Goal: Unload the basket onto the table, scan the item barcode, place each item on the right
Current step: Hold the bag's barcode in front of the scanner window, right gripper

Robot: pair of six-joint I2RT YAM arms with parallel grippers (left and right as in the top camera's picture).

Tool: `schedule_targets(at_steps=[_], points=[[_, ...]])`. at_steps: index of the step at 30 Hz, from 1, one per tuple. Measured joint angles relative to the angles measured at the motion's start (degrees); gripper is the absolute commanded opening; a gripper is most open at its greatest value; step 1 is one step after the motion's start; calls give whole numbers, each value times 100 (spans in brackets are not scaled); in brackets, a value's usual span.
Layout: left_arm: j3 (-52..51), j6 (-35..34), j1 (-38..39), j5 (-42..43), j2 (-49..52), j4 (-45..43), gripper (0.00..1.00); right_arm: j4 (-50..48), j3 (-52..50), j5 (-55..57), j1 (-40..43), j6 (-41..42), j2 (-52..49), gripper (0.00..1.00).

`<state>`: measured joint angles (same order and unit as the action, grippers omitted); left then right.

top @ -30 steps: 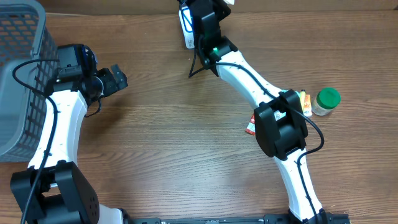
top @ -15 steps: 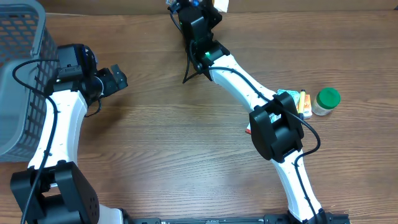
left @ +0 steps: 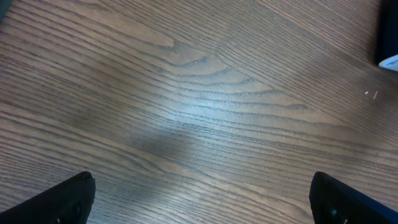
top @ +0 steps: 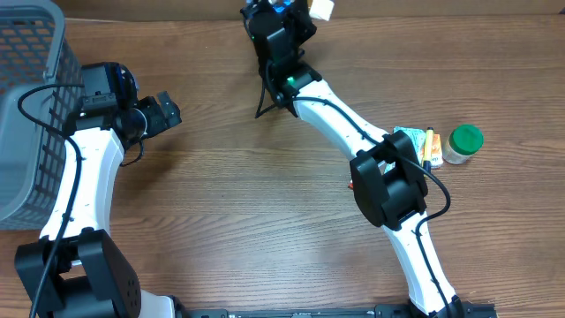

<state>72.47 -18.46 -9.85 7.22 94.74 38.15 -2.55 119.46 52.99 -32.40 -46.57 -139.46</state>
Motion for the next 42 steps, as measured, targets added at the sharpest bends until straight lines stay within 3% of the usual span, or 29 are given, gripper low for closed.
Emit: schedule_targets(at_steps=[22,42], points=[[0,0,0,-2,0,0,100,581,0,-330,186,935,-197,4],[0,0,0,-2,0,0,100,570,0,-437,-498,732,-254,4]])
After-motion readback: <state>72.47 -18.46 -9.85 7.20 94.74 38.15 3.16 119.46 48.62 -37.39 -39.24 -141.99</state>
